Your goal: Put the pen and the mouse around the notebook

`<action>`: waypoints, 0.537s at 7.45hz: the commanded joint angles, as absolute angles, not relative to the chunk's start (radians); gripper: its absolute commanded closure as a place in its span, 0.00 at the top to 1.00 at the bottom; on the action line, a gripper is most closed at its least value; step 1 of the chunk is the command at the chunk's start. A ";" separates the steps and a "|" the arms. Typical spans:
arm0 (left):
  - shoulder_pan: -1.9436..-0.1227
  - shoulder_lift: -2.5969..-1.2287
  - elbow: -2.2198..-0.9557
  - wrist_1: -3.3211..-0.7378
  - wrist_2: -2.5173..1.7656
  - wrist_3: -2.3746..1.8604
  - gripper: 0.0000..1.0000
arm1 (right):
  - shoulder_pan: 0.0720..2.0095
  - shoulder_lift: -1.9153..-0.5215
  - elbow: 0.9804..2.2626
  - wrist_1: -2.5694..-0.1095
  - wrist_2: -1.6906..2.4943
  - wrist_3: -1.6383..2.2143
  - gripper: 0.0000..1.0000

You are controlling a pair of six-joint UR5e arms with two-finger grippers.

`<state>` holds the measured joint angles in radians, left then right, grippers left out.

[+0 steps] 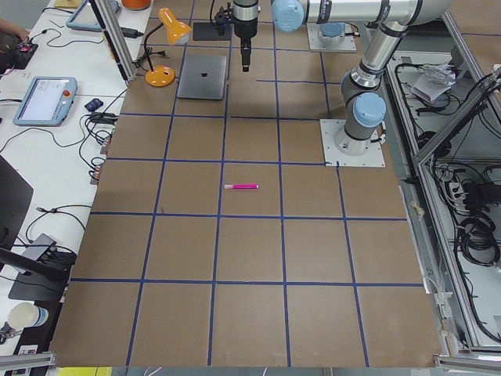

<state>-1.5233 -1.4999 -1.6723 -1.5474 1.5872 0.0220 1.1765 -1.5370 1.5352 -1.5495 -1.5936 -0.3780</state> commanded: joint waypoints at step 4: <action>-1.318 -1.569 -1.680 -1.534 1.586 0.054 1.00 | 0.875 -1.535 1.881 -1.884 -1.580 -0.747 1.00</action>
<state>-1.3917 -1.5502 -1.6758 -1.5354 1.5846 0.0443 0.9286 -1.5332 1.7776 -1.7819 -1.5854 -0.6854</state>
